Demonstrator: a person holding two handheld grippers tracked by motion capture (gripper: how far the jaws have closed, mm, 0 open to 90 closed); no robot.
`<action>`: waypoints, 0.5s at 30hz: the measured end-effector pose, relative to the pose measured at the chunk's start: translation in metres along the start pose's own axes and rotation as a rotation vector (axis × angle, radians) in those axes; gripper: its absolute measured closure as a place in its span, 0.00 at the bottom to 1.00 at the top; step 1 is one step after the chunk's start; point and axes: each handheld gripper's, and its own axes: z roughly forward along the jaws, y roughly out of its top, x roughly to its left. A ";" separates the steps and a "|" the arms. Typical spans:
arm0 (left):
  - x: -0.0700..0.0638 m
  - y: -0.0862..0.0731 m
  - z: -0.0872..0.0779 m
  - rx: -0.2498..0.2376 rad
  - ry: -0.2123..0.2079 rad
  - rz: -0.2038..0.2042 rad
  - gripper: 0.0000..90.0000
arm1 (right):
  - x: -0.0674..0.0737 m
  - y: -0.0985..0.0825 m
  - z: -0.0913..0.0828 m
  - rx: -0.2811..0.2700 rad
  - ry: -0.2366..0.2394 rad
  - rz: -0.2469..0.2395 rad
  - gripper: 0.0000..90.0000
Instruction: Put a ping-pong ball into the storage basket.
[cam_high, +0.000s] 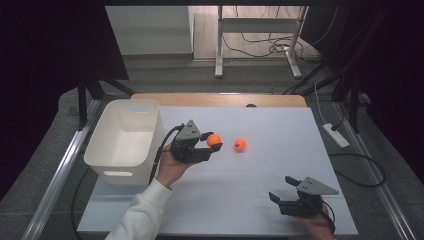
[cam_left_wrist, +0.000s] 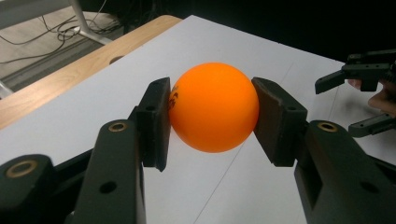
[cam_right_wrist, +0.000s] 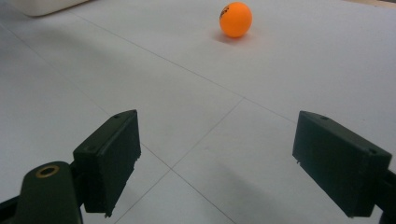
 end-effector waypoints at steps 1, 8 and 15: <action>0.000 0.001 -0.001 -0.001 0.000 0.000 0.57 | 0.000 0.000 0.000 -0.002 0.002 0.001 0.17; 0.003 0.005 -0.006 -0.022 0.002 -0.002 0.57 | 0.000 0.000 0.000 0.000 0.003 -0.001 0.17; 0.005 0.006 -0.008 -0.026 0.004 -0.008 0.57 | 0.000 0.000 0.000 0.002 0.000 -0.002 0.17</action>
